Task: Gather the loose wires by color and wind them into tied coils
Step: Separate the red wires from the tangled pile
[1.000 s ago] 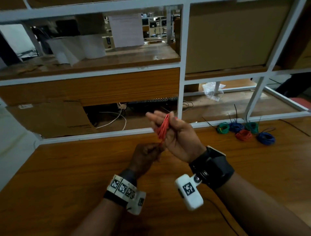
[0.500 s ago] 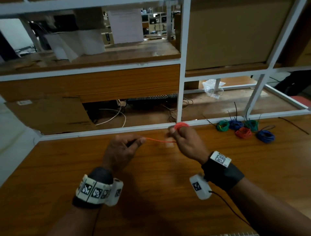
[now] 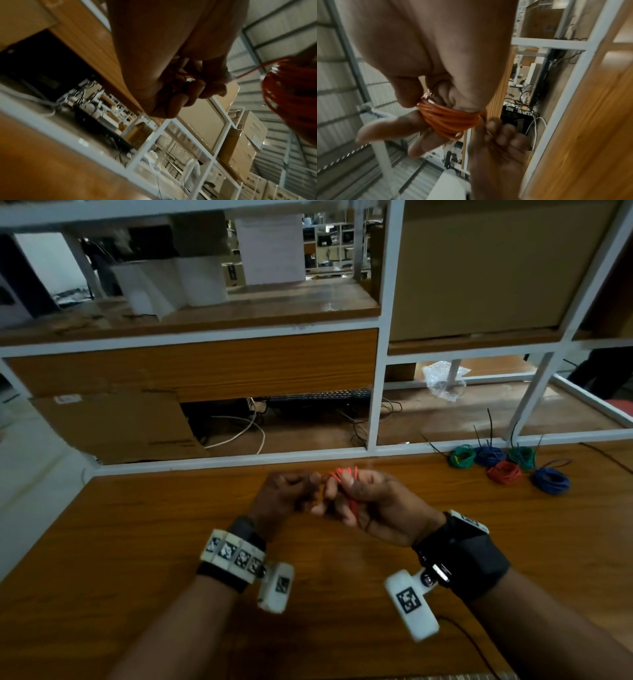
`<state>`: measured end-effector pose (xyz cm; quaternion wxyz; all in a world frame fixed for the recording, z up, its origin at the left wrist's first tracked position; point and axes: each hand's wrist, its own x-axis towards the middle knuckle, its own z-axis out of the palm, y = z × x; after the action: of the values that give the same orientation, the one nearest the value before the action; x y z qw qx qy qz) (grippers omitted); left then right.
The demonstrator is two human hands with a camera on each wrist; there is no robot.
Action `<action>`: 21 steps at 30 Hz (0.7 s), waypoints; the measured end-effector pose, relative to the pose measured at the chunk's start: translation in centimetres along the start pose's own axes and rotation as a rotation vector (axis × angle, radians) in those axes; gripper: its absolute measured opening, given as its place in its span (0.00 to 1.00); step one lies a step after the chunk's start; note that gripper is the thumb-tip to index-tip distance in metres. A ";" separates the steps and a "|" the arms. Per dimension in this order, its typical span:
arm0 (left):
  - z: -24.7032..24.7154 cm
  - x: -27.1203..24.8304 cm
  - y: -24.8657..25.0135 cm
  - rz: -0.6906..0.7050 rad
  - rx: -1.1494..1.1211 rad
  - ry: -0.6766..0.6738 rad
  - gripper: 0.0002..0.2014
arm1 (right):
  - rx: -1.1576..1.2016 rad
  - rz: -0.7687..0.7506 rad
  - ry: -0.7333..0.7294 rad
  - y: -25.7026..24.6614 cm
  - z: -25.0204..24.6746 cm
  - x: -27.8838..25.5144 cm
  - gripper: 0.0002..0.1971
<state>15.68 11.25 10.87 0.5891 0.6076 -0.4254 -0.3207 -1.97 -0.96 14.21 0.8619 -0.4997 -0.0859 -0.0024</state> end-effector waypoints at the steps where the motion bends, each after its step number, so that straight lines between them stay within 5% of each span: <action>1: 1.1 -0.8 -0.9 -0.036 -0.096 0.002 0.14 | 0.016 -0.033 0.032 -0.1 -0.2 -0.1 0.13; 4: 4.1 -2.8 -2.6 -0.107 -0.333 0.028 0.18 | 0.089 -0.069 0.076 -0.1 -0.6 -0.7 0.11; 7: 4.6 -3.5 -2.6 -0.116 -0.295 0.065 0.15 | 0.072 -0.049 0.124 0.0 -0.9 -1.5 0.09; 11: 1.7 -2.4 -0.5 -0.074 0.159 0.122 0.18 | -0.124 0.030 0.230 0.3 -2.1 -1.8 0.08; 13: -0.4 -1.7 1.1 0.041 0.486 0.174 0.21 | -0.163 0.064 0.229 0.3 -2.5 -2.0 0.09; 16: -2.5 -1.0 4.6 0.286 0.666 0.248 0.21 | -0.165 0.090 0.207 -0.1 -2.8 -2.3 0.08; 19: -1.5 -0.4 7.7 0.361 0.887 -0.034 0.29 | -0.172 0.109 0.165 0.0 -2.9 -2.3 0.08; 21: 0.5 0.2 8.2 0.239 0.909 -0.330 0.35 | -0.156 0.110 0.107 0.0 -2.9 -2.1 0.08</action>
<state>14.15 11.34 18.95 0.2221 0.6910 -0.6765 -0.1248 -3.56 -3.69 12.51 0.8227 -0.5682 -0.0116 0.0118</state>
